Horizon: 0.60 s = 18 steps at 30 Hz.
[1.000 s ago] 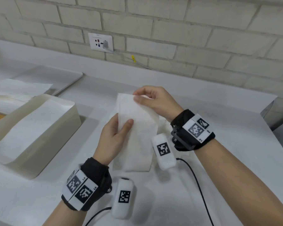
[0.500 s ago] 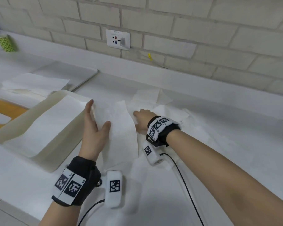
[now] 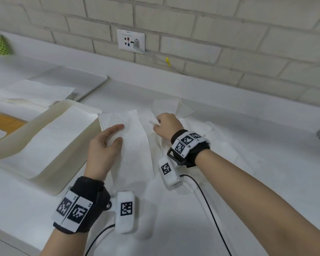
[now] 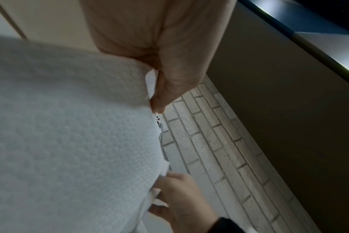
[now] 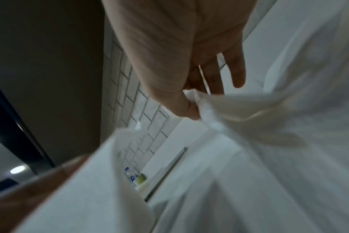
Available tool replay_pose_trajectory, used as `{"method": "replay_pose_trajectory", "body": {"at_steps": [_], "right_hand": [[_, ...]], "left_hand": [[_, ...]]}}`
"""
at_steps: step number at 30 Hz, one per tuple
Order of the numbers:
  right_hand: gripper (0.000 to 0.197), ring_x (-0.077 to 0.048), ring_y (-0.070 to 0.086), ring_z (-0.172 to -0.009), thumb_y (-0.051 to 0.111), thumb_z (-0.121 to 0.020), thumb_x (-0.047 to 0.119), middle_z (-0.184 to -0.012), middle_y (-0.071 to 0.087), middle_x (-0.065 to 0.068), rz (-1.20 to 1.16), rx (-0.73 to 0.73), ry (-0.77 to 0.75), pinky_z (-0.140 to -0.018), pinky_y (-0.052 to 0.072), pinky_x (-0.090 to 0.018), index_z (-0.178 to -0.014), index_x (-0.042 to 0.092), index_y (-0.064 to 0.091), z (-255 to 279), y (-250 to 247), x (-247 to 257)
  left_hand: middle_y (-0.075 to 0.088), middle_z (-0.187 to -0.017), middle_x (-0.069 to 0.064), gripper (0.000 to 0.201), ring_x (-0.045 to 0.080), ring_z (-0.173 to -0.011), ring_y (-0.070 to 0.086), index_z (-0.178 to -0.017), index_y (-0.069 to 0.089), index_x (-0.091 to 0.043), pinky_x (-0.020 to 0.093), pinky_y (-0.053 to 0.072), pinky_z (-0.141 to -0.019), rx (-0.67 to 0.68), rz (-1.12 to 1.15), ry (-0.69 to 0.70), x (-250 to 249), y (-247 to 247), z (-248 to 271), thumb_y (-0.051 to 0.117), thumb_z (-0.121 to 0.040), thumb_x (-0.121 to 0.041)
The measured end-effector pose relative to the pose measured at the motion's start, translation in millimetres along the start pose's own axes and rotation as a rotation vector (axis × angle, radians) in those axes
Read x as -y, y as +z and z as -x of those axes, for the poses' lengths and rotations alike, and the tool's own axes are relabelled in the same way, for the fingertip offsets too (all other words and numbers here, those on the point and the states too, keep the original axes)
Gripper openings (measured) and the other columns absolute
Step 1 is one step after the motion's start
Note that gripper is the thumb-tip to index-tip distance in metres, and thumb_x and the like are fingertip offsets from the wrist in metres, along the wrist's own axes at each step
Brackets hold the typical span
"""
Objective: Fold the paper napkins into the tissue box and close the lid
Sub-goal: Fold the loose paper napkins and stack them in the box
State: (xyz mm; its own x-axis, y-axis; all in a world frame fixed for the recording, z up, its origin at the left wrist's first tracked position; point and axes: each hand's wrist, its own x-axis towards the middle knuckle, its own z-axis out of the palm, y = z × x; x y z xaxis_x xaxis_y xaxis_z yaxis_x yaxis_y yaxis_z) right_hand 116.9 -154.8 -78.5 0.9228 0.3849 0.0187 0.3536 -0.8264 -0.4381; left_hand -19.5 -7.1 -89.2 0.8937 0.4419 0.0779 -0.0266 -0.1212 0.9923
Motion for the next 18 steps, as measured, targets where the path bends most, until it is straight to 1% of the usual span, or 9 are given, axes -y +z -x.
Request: {"method": "replay_pose_trajectory", "body": {"at_steps": [3, 5, 6, 9, 12, 14, 16, 17, 18], "right_hand": [[0.038, -0.015, 0.036, -0.053, 0.055, -0.080, 0.004, -0.055, 0.035, 0.002, -0.196, -0.147, -0.022, -0.051, 0.031, -0.025, -0.053, 0.016, 0.030, 6, -16, -4], [0.036, -0.007, 0.036, -0.053, 0.060, -0.078, 0.002, -0.057, 0.039, 0.005, -0.335, -0.234, -0.024, -0.048, 0.031, -0.014, -0.056, 0.017, 0.036, 12, -30, -6], [0.032, -0.005, 0.038, -0.055, 0.061, -0.077, 0.001, -0.060, 0.042, 0.006, -0.409, -0.273, -0.028, -0.051, 0.033, -0.012, -0.059, 0.018, 0.040, 16, -38, -7], [0.032, -0.005, 0.048, -0.062, 0.062, -0.077, -0.003, -0.068, 0.053, 0.008, -0.602, -0.343, -0.064, -0.060, 0.038, -0.015, -0.068, 0.023, 0.046, 28, -65, -8], [0.027, -0.004, 0.059, -0.064, 0.064, -0.080, -0.005, -0.072, 0.063, 0.008, -0.807, -0.214, -0.174, -0.062, 0.047, -0.019, -0.076, 0.020, 0.054, 47, -97, -8], [0.020, -0.003, 0.061, -0.063, 0.065, -0.081, -0.003, -0.070, 0.066, 0.010, -0.889, -0.054, -0.232, -0.061, 0.048, -0.016, -0.082, 0.015, 0.059, 61, -119, -7], [0.017, -0.002, 0.062, -0.065, 0.064, -0.081, -0.003, -0.071, 0.067, 0.011, -0.891, 0.075, -0.279, -0.062, 0.049, -0.015, -0.086, 0.013, 0.060, 73, -136, -6], [0.016, -0.002, 0.062, -0.065, 0.063, -0.080, -0.002, -0.071, 0.067, 0.011, -0.900, 0.125, -0.297, -0.063, 0.049, -0.015, -0.086, 0.013, 0.060, 78, -142, -6], [0.015, -0.002, 0.063, -0.066, 0.063, -0.078, 0.000, -0.071, 0.068, 0.011, -0.915, 0.169, -0.309, -0.064, 0.050, -0.015, -0.087, 0.012, 0.060, 81, -147, -5]], "left_hand": [[0.064, -0.115, -0.011, 0.043, 0.018, -0.118, 0.057, -0.100, 0.064, -0.039, 0.044, 0.043, -0.104, 0.012, 0.009, -0.003, 0, 1, -1, 0.064, -0.084, 0.000], [0.064, -0.117, -0.008, 0.045, 0.019, -0.119, 0.056, -0.101, 0.063, -0.040, 0.044, 0.043, -0.104, 0.025, 0.008, -0.002, -1, 4, -2, 0.065, -0.082, 0.002], [0.064, -0.119, -0.006, 0.046, 0.019, -0.120, 0.055, -0.102, 0.063, -0.040, 0.044, 0.043, -0.105, 0.028, 0.002, -0.005, -2, 5, -2, 0.065, -0.082, 0.002], [0.063, -0.121, -0.003, 0.046, 0.021, -0.122, 0.054, -0.102, 0.063, -0.041, 0.046, 0.042, -0.105, 0.030, -0.002, -0.008, -2, 8, -4, 0.061, -0.085, 0.002], [0.062, -0.124, -0.001, 0.037, 0.021, -0.122, 0.054, -0.107, 0.063, -0.034, 0.042, 0.040, -0.107, 0.028, 0.011, -0.020, -6, 13, -6, 0.055, -0.091, -0.002], [0.061, -0.122, -0.004, 0.029, 0.015, -0.121, 0.053, -0.115, 0.062, -0.026, 0.026, 0.041, -0.102, 0.011, 0.021, -0.010, -14, 17, -6, 0.051, -0.095, -0.008], [0.059, -0.118, -0.012, 0.027, 0.001, -0.112, 0.053, -0.121, 0.060, -0.020, 0.008, 0.038, -0.087, -0.001, 0.055, -0.001, -25, 21, -5, 0.046, -0.098, -0.016], [0.058, -0.118, -0.015, 0.028, -0.007, -0.107, 0.051, -0.123, 0.060, -0.020, 0.005, 0.036, -0.084, 0.001, 0.058, 0.005, -29, 23, -5, 0.044, -0.099, -0.020], [0.059, -0.120, -0.017, 0.030, -0.013, -0.105, 0.049, -0.123, 0.061, -0.021, 0.007, 0.035, -0.089, 0.017, 0.056, 0.012, -32, 24, -5, 0.042, -0.100, -0.026]]}}
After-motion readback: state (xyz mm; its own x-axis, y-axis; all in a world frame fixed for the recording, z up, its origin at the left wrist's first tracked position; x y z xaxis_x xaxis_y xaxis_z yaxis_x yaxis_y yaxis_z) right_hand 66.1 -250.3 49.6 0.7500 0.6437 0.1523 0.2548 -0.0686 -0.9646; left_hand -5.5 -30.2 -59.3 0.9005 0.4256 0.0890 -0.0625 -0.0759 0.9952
